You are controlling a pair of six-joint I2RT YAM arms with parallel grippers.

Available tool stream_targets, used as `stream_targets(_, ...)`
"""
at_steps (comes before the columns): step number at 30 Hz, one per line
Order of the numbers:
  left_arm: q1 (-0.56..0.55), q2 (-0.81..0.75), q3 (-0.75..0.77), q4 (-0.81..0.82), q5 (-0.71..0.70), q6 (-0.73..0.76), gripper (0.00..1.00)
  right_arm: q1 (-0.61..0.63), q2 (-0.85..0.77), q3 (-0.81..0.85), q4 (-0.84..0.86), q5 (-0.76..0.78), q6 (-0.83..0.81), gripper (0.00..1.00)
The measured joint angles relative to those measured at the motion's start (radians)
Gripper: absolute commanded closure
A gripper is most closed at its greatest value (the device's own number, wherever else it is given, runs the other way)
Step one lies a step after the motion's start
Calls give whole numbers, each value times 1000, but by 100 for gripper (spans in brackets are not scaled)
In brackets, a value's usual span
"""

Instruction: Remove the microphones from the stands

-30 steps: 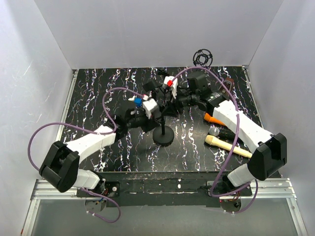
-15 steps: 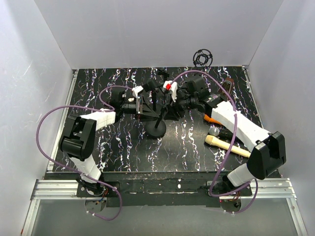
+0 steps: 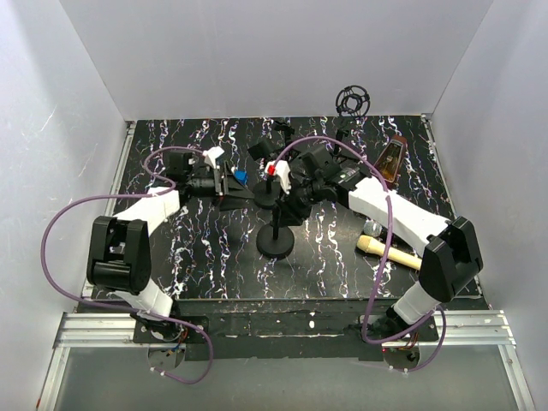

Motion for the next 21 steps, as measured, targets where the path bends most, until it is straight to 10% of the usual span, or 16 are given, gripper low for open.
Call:
stream_targets(6, 95, -52, -1, -74, -40, 51, 22, 52, 1, 0, -14, 59, -50, 27)
stream_targets(7, 99, -66, 0, -82, -49, 62, 2, 53, -2, 0, -17, 72, -53, 20)
stream_targets(21, 95, -132, 291, -426, -311, 554, 2, -54, -197, 230, -234, 95, 7, 17)
